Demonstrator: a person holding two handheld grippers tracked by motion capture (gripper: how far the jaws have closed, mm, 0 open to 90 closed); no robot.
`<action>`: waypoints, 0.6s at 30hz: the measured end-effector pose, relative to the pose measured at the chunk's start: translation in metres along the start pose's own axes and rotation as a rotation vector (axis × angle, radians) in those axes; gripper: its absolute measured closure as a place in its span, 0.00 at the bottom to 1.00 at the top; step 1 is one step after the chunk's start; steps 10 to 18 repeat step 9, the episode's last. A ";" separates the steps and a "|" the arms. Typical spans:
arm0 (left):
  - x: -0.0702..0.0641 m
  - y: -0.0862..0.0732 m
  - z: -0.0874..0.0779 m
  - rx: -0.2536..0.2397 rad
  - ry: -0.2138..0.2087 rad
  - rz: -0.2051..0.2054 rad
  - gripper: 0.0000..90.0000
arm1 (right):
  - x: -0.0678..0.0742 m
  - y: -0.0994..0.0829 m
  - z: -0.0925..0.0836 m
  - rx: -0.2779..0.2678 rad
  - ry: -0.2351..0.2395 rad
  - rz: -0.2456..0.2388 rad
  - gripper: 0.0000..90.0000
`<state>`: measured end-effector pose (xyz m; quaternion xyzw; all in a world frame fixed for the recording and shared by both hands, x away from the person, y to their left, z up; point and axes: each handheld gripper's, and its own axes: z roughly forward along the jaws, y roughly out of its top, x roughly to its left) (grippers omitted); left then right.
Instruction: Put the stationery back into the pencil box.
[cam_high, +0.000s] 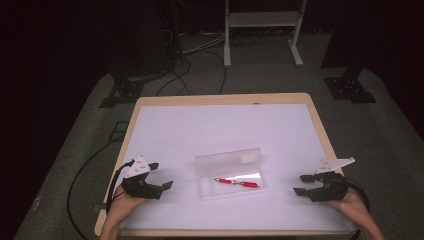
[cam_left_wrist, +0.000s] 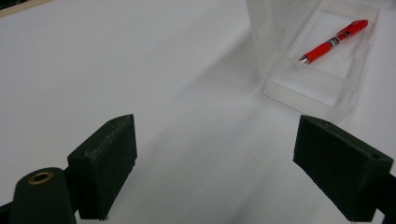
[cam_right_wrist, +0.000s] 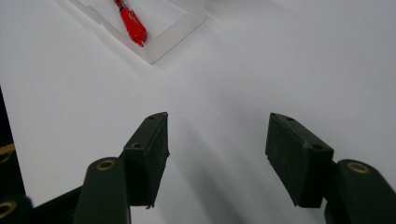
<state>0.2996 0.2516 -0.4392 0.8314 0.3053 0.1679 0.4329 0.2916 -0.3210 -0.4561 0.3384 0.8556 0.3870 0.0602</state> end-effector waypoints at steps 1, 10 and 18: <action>0.000 0.000 0.000 0.002 0.000 0.001 0.14 | 0.000 -0.001 0.000 -0.002 -0.001 0.003 0.43; -0.001 0.001 0.001 0.001 -0.003 -0.008 0.13 | 0.011 -0.021 0.001 -0.036 -0.037 0.023 0.39; -0.001 0.001 0.001 0.001 -0.003 -0.008 0.13 | 0.011 -0.021 0.001 -0.036 -0.037 0.023 0.39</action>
